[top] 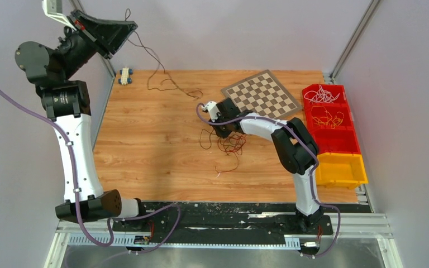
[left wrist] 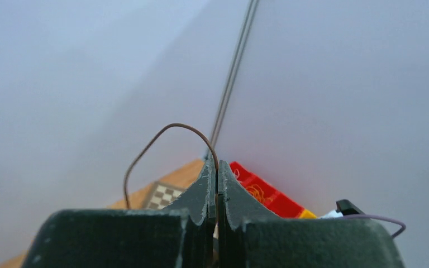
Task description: Untangle the cables
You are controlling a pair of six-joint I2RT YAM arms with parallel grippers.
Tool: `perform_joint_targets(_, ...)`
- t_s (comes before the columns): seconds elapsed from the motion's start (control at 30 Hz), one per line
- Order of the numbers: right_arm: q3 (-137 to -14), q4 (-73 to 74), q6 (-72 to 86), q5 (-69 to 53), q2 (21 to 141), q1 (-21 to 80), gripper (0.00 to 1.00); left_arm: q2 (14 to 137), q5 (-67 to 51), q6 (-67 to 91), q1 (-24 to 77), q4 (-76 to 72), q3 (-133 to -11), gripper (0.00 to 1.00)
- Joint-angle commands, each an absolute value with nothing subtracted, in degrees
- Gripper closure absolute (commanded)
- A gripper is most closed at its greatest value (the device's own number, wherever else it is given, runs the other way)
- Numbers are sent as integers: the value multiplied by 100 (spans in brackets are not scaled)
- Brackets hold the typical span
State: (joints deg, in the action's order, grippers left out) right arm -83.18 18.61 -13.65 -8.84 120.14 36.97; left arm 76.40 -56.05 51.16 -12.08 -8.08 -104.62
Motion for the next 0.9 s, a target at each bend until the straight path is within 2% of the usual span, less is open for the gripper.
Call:
perform_joint_targets(0.0, -7963, 2474, -1531, -955, 12079, 3599, 88, 7958, -5447, 5561, -1252, -1368, -11203, 100)
perform_joint_targets(0.1, -8013, 2750, -1678, -1682, 11626, 3563, 61, 7957, -5687, 5599, -1032, -1432, -10923, 100)
perform_joint_targets(0.27, -8125, 3409, -1916, -3380, 10196, 3026, 31, 7684, -5989, 5331, -553, -1314, -10139, 100)
perform_joint_targets(0.37, -8213, 3587, -2062, -4326, 9473, 2611, 9, 7573, -6158, 5063, -268, -1132, -9587, 100)
perform_joint_targets(0.53, -8560, 3595, -2238, -4941, 8658, 2555, 0, 7485, -6470, 4281, 246, -543, -8952, 100)
perform_joint_targets(0.87, -9432, 1544, -898, -5086, 8807, 3226, 0, 7608, -7242, 4471, 1179, -727, -8598, 100)
